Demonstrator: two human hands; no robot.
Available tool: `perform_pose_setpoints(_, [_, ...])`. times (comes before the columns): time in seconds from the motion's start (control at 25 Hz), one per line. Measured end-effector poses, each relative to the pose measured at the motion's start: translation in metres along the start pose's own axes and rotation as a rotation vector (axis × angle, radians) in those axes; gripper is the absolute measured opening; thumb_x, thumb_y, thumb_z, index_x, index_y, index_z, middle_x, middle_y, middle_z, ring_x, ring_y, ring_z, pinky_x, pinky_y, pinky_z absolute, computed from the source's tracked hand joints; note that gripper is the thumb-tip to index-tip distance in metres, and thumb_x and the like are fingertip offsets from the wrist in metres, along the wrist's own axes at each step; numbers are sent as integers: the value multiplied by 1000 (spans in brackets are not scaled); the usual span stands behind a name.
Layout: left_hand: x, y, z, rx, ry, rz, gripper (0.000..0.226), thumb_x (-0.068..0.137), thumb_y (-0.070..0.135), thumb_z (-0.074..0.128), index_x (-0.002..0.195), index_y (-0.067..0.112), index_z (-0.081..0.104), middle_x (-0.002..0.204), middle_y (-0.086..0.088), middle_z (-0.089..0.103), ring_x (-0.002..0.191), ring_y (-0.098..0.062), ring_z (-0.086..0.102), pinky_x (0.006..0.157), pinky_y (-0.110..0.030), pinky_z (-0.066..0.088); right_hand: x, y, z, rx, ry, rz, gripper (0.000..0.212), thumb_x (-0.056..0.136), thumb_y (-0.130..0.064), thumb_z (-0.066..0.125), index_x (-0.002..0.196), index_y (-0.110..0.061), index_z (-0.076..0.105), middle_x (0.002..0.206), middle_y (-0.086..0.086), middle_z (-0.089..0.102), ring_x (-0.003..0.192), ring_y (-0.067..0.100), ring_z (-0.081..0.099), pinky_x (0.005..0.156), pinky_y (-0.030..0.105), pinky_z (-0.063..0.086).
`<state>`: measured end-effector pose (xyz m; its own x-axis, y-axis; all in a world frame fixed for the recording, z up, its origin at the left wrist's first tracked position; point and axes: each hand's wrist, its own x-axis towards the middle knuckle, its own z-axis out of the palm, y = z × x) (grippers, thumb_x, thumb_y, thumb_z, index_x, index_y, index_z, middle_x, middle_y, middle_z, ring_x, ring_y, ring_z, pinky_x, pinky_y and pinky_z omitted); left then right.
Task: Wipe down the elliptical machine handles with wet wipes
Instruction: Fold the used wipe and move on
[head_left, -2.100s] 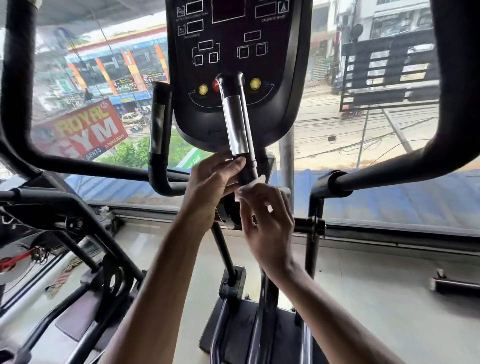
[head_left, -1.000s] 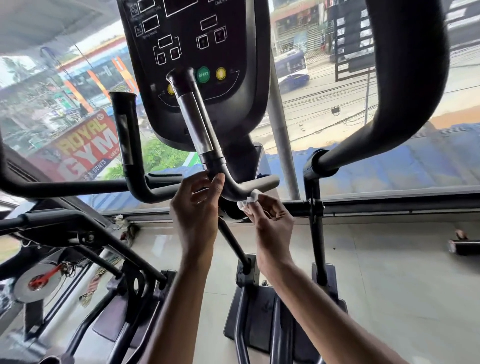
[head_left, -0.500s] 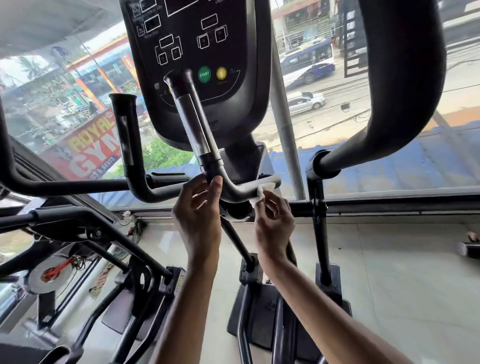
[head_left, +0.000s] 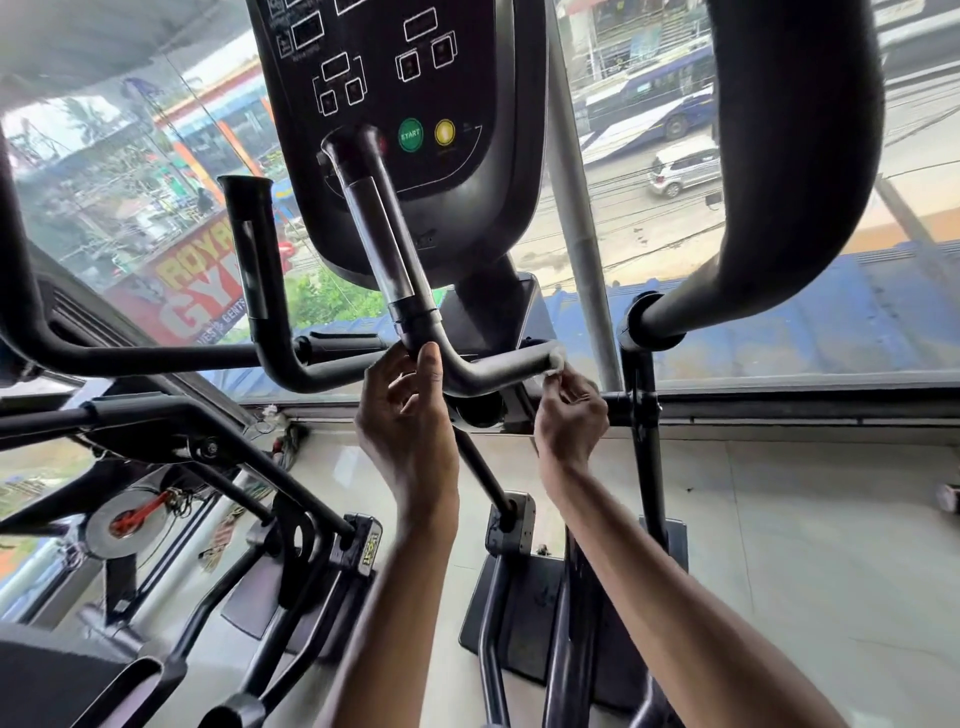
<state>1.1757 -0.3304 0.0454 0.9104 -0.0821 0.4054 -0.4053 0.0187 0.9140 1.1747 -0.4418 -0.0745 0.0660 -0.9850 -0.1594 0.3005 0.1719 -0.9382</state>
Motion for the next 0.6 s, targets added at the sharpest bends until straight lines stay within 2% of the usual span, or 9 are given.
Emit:
perform_pose_setpoints(0.08, [-2, 0, 3, 12, 29, -6, 13, 94, 26, 74, 105, 19, 75, 95, 2, 77, 73, -1, 65, 69, -24, 53, 3, 2, 1, 39, -30, 77, 18, 95, -26, 74, 110, -21, 81, 105, -10, 78, 105, 9, 73, 95, 19, 51])
perform_pose_setpoints(0.2, [-2, 0, 5, -2, 47, -10, 11, 94, 24, 74, 104, 19, 75, 95, 2, 77, 75, -1, 66, 70, -25, 54, -15, 4, -2, 148, -131, 44, 16, 93, -21, 78, 109, -18, 82, 107, -9, 77, 102, 6, 74, 93, 21, 57])
perform_pose_setpoints(0.28, [-2, 0, 5, -6, 51, -14, 11, 94, 24, 74, 104, 19, 75, 96, 1, 77, 75, -4, 67, 71, -29, 56, -10, 2, -3, 177, -106, 63, 16, 92, -23, 80, 106, -17, 82, 106, -7, 78, 101, 8, 75, 94, 24, 57])
perform_pose_setpoints(0.36, [-1, 0, 5, 13, 39, -7, 11, 95, 27, 73, 104, 22, 74, 98, 1, 77, 76, -5, 68, 72, -31, 57, 11, -4, -2, 100, -37, 152, 19, 93, -28, 78, 108, -16, 82, 105, -4, 80, 100, 8, 74, 97, 21, 54])
perform_pose_setpoints(0.4, [-1, 0, 4, 24, 34, -6, 11, 95, 27, 73, 105, 21, 74, 98, 1, 77, 76, -4, 68, 71, -29, 56, 19, -8, -2, 73, -13, 201, 20, 94, -28, 77, 109, -15, 82, 105, -1, 80, 98, 7, 74, 99, 21, 53])
perform_pose_setpoints(0.48, [-2, 2, 3, 32, 22, -6, 13, 96, 25, 72, 107, 18, 75, 99, 3, 76, 76, 2, 67, 67, -17, 52, 18, -14, -1, 146, -30, 260, 16, 93, -28, 78, 104, -17, 83, 100, -1, 81, 94, 6, 74, 103, 28, 54])
perform_pose_setpoints(0.52, [-2, 2, 2, 36, 16, -6, 12, 96, 25, 72, 107, 19, 74, 99, 4, 76, 77, 3, 67, 65, -12, 50, 6, -18, -2, 207, -63, 276, 12, 92, -26, 79, 100, -18, 84, 96, -2, 81, 93, 8, 76, 103, 32, 56])
perform_pose_setpoints(0.6, [-2, 3, 2, 29, 2, -8, 7, 96, 24, 72, 103, 23, 73, 98, 7, 76, 79, 4, 67, 64, -10, 49, -30, -29, -6, 339, -160, 293, 11, 90, -21, 81, 99, -14, 83, 96, 1, 81, 94, 13, 77, 97, 31, 58])
